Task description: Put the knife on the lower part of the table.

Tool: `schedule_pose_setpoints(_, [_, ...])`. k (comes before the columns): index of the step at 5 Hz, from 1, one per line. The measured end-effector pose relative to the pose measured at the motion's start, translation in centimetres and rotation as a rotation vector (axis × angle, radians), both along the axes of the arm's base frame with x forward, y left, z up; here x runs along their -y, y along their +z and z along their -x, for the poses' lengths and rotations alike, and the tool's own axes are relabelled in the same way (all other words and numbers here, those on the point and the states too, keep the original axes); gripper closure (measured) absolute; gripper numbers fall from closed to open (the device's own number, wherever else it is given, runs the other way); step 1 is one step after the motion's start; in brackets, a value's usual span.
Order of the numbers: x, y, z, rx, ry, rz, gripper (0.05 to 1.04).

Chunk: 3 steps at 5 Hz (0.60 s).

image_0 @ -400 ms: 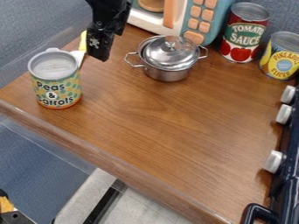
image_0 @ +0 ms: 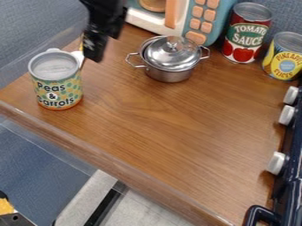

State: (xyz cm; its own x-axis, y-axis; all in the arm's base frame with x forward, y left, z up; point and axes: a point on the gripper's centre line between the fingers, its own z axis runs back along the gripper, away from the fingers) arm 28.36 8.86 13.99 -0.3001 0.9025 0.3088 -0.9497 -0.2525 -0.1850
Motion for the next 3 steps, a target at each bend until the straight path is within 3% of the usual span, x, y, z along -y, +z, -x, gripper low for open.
schedule_pose_setpoints(1, [-1.3,-0.9,-1.2,-0.049,-0.069,-0.042,0.084])
schedule_pose_setpoints(3, [-5.7,-1.9,-3.1,-0.131,-0.383,-0.004,0.083])
